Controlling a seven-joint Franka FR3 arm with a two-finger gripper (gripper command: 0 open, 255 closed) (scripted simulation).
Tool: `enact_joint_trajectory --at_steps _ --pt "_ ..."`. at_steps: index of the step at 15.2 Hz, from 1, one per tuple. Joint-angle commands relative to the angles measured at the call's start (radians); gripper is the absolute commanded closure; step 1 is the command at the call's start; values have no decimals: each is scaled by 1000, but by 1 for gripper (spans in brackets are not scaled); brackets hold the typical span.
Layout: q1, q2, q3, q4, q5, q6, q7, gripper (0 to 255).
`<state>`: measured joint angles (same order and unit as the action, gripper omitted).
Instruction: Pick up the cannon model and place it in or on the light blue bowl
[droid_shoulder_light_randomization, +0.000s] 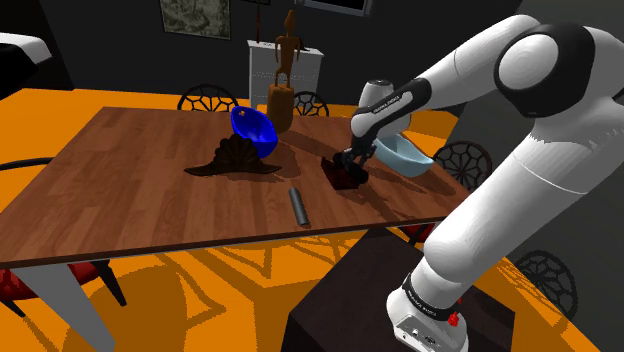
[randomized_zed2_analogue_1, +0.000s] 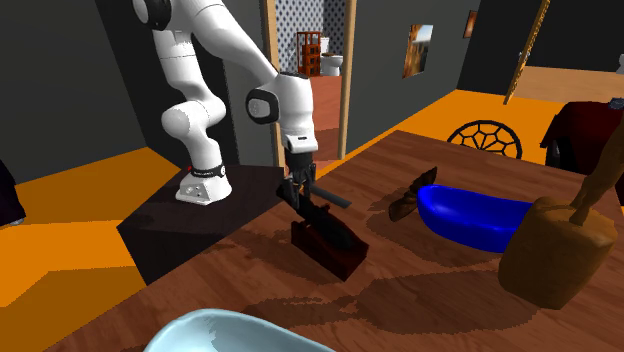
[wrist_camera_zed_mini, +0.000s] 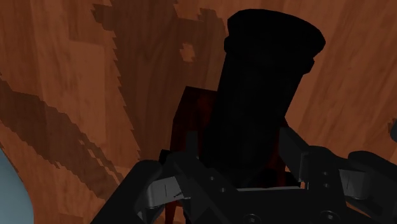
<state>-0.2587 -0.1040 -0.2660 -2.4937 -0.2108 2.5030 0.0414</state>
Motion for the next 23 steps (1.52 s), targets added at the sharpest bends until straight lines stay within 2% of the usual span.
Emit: enact_joint_trajectory --at_steps 1,23 --pt "1 -22 3 13 0 -34 0 255" --pt "7 -182 25 174 8 -353 -22 255"
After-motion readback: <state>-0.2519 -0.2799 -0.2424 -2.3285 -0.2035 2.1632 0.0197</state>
